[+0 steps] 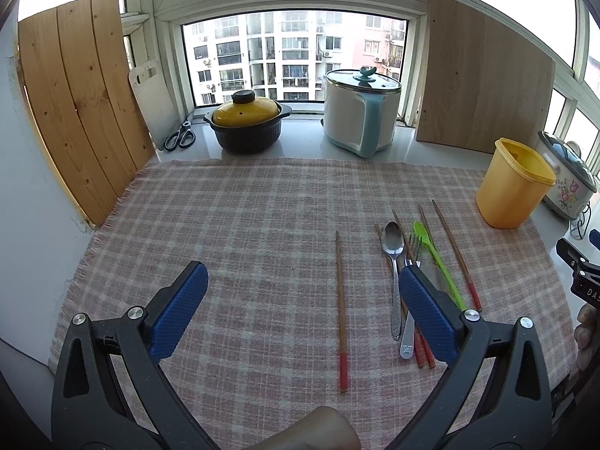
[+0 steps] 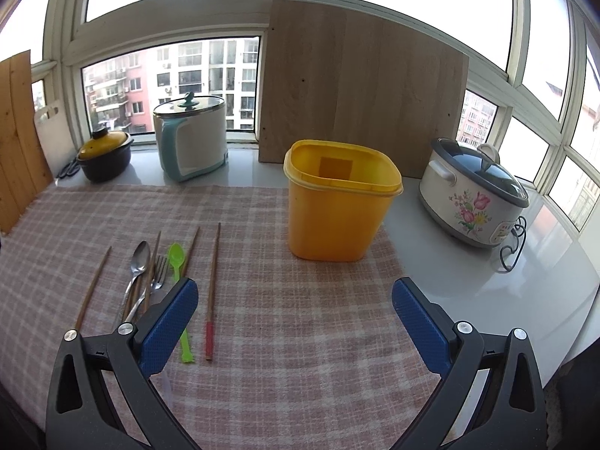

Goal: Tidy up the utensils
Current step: 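Lower the left gripper to one red-tipped chopstick while the right gripper lowers to another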

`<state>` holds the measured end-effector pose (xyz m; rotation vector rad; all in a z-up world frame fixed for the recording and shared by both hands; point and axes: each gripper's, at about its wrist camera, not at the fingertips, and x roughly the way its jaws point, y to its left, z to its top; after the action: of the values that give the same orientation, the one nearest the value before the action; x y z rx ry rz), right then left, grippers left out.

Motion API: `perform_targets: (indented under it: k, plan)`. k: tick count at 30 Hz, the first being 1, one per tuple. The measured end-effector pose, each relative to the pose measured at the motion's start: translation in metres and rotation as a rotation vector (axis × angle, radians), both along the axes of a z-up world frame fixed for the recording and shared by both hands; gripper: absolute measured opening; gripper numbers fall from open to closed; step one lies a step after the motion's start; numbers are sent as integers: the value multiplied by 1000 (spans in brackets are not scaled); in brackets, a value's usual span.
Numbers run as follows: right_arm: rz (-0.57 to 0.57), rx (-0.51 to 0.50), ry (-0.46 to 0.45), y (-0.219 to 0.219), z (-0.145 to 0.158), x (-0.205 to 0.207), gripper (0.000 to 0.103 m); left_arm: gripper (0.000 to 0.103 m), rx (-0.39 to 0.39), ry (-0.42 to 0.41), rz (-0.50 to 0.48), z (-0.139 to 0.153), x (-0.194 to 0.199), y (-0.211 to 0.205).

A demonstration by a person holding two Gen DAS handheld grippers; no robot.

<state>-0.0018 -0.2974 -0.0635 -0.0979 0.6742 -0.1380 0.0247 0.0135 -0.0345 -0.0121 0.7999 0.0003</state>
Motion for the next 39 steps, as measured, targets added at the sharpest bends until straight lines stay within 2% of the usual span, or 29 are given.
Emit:
perform_targets:
  k: [8, 16, 21, 23, 27, 29, 32, 39]
  plan:
    - [96, 44, 73, -2, -22, 21, 102, 103, -20, 88, -35, -38, 19, 9]
    - [180, 62, 176, 8, -36, 46, 101, 77, -116, 174, -67, -63, 41, 14]
    - [227, 72, 262, 17, -47, 67, 84, 59, -181, 236, -115, -75, 55, 8]
    - [254, 94, 310, 21, -54, 79, 72, 55, -195, 257, -132, -81, 60, 4]
    - [279, 100, 382, 29, -66, 103, 59, 45, -210, 298, -156, -93, 71, -4]
    - [284, 114, 421, 30, -71, 114, 53, 45, -220, 316, -161, -98, 77, -6]
    - [286, 150, 476, 30, -77, 129, 41, 38, -232, 358, -174, -109, 87, -10]
    - [303, 187, 560, 35, -89, 152, 29, 35, -215, 410, -173, -124, 103, -15]
